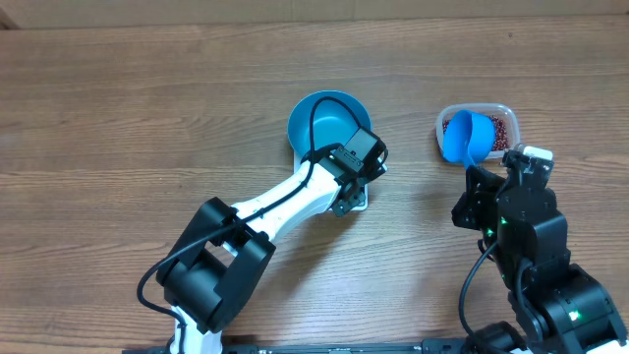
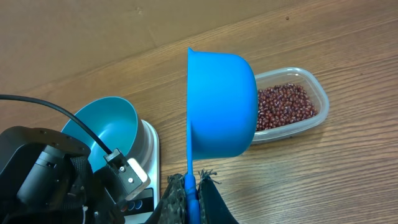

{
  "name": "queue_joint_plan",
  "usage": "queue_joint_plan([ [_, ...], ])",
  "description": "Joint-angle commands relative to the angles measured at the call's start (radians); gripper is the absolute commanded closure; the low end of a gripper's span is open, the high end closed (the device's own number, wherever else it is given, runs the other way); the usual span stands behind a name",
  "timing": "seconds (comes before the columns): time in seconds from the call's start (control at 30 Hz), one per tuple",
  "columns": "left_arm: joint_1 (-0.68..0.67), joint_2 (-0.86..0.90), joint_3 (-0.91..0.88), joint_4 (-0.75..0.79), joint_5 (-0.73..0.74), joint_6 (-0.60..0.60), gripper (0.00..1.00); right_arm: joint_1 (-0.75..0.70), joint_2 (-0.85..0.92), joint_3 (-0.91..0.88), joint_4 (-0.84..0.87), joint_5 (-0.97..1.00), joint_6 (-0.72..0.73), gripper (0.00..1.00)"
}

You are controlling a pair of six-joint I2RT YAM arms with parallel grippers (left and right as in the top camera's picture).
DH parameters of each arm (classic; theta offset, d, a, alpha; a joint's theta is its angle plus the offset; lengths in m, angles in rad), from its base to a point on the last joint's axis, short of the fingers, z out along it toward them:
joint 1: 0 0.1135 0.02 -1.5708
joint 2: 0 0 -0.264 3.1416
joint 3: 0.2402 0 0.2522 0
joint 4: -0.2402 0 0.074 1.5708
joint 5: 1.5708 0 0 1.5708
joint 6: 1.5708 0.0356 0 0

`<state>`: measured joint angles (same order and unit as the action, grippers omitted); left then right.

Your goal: Scoop item into bowl and weigh 150g on scale

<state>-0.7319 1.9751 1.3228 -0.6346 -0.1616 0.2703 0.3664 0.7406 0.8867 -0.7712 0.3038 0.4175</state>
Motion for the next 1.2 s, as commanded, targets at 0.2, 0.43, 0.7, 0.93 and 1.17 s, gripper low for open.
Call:
queue_joint_plan([
  [0.2, 0.005, 0.017, -0.021, 0.012, -0.002, 0.021, 0.96, -0.002, -0.005, 0.023, 0.009, 0.018, -0.008, 0.96],
  [0.43, 0.005, 0.017, -0.037, 0.023, -0.006, 0.021, 0.96, -0.002, -0.005, 0.023, 0.01, 0.018, -0.008, 0.96],
  [0.7, 0.005, 0.017, -0.039, 0.022, -0.002, 0.021, 0.96, -0.002, -0.005, 0.023, 0.009, 0.018, -0.008, 0.96],
  [0.93, 0.005, 0.018, -0.065, 0.023, 0.002, 0.021, 0.96, -0.002, -0.005, 0.023, 0.009, 0.018, -0.008, 0.96],
  [1.17, 0.004, 0.016, -0.079, 0.022, -0.003, 0.021, 0.96, -0.002, -0.005, 0.023, 0.009, 0.018, -0.008, 0.96],
])
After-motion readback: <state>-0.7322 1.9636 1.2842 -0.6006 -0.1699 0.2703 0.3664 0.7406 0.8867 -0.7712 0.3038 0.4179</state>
